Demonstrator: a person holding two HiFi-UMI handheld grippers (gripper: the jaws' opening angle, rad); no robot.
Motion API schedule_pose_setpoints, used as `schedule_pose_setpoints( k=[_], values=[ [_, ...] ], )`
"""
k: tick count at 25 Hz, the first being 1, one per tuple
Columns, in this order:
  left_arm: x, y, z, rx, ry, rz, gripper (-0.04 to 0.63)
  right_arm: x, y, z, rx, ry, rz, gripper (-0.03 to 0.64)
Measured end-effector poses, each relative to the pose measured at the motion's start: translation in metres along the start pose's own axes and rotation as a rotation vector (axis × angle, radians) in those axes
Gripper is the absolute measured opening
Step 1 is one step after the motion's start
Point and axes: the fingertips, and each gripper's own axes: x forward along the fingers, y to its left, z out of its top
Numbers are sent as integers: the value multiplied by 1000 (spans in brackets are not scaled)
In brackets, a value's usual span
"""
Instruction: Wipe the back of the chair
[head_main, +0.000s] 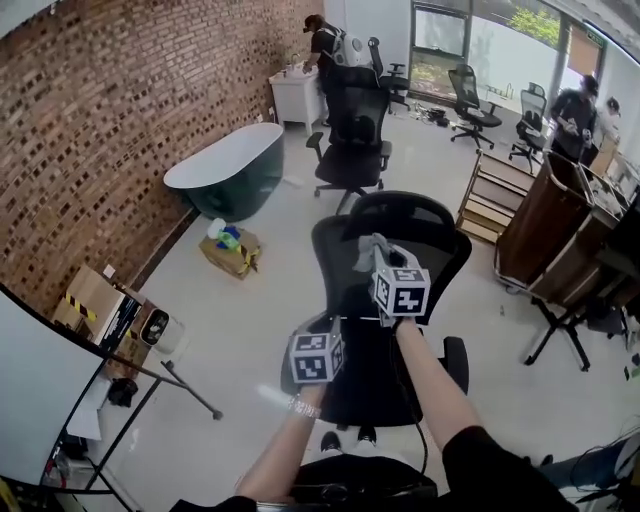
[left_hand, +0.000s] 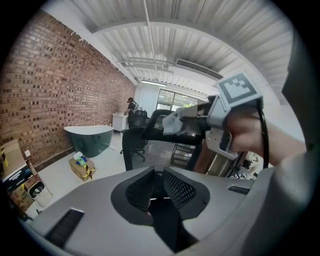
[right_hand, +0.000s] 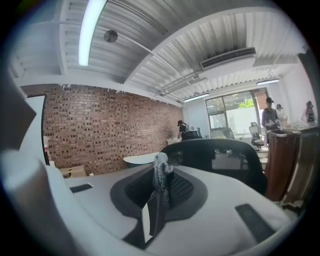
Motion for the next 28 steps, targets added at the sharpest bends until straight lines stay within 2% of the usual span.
schedule_pose_setpoints(
  k=[3,7,10,13,17,19,20,21,23,25,28],
  values=[
    [7,9,10,0,-8,30,61,48,15,31,-82,-42,35,46],
    [19,13,28,4,-22,37,61,98,-1,39,-190,-36,-53,46],
    [31,8,36,4,-22,14,61,104,-55,32,-286,15,-205,46],
    [42,2,41,5,-23,-9,61,77,-121,34,-290,31,-332,46],
    [63,-22,44,5,-31,-59,61,18,-219,35,-327,3,-534,46],
    [70,-34,47,11,-33,-85,61,-7,-256,31,-291,-4,-605,48],
    [72,-35,49,13,-34,-91,61,-15,-262,29,-257,-10,-614,48],
    [73,-35,51,14,-34,-94,61,-21,-256,31,-224,-27,-597,48],
    [74,-32,52,12,-32,-91,61,-23,-221,35,-153,-86,-500,48],
    [73,-29,51,8,-30,-80,61,-9,-166,32,-96,-127,-352,48],
    [65,-21,48,3,-27,-50,61,28,-64,24,-79,-134,-97,48]
  ],
)
